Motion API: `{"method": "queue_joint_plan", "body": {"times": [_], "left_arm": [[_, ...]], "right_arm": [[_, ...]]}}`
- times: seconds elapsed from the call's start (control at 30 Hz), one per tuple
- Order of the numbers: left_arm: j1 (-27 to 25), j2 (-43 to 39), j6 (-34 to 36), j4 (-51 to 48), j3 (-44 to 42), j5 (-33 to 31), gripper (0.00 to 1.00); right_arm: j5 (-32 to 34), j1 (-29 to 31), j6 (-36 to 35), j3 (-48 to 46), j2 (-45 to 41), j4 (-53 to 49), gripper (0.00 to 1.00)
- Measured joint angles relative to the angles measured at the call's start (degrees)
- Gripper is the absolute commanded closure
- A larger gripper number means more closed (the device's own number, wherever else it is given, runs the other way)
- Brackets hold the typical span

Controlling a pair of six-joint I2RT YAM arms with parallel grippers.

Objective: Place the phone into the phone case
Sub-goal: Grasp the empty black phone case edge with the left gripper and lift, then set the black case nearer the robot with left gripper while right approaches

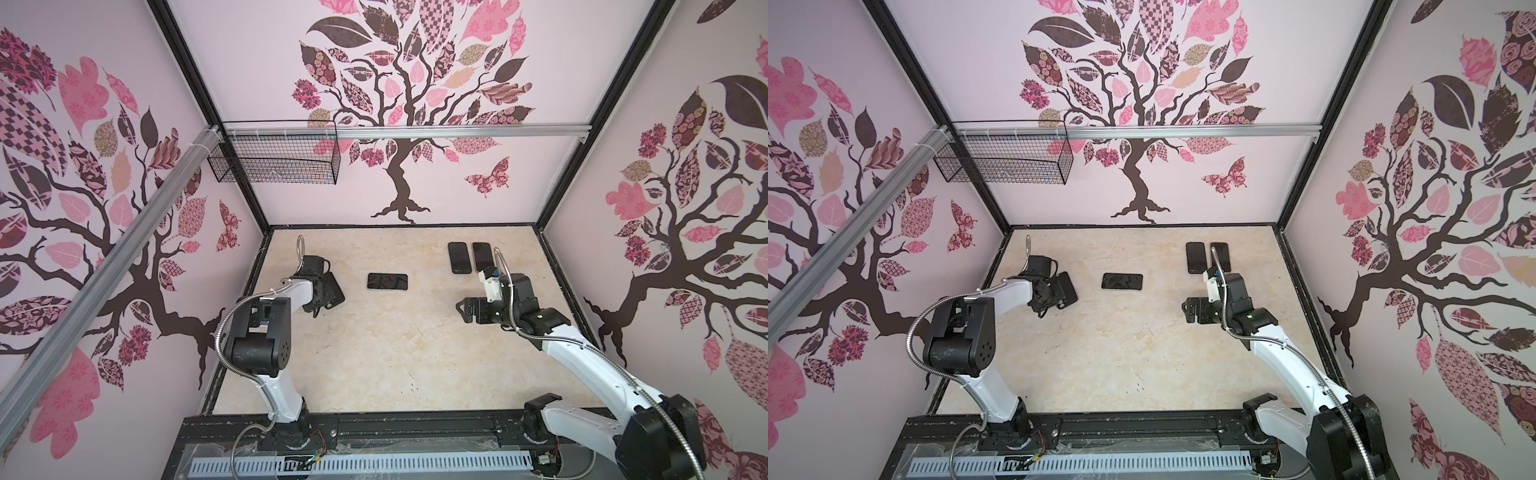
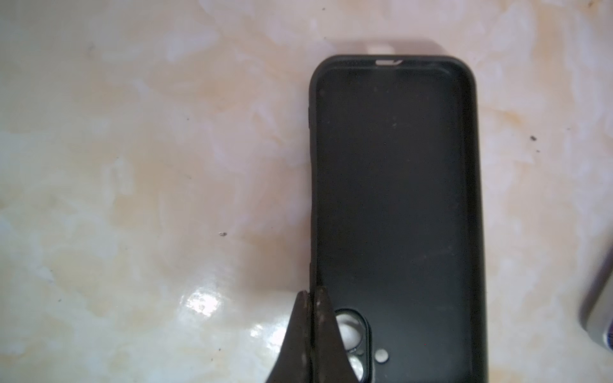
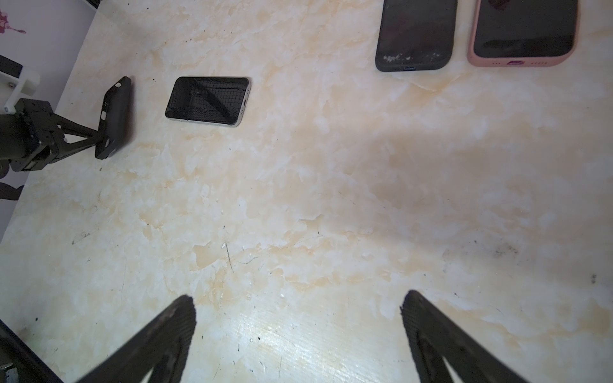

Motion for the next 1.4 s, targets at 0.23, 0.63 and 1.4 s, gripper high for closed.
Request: {"method": "queue_joint_plan", "body": {"times": [0.23,0.63,1.4], "left_arm": [[-0.5,-0.8,3.1,-3.0,1.2,5.8,1.00],[-14.4,-2.8,16.8,-18.4,14.2,9.9,1.00],[-35.9,-6.8,41.1,-25.2,10.9,10.8,1.00]], "right_arm": [[-0.1,0.0,0.1,0.0,0.0,0.0,0.00],[-0.9,0.0,0.1,0.0,0.0,0.0,0.00],[1.4,0.0,1.4,0.0,-0.3,-0.1,0.00]]}}
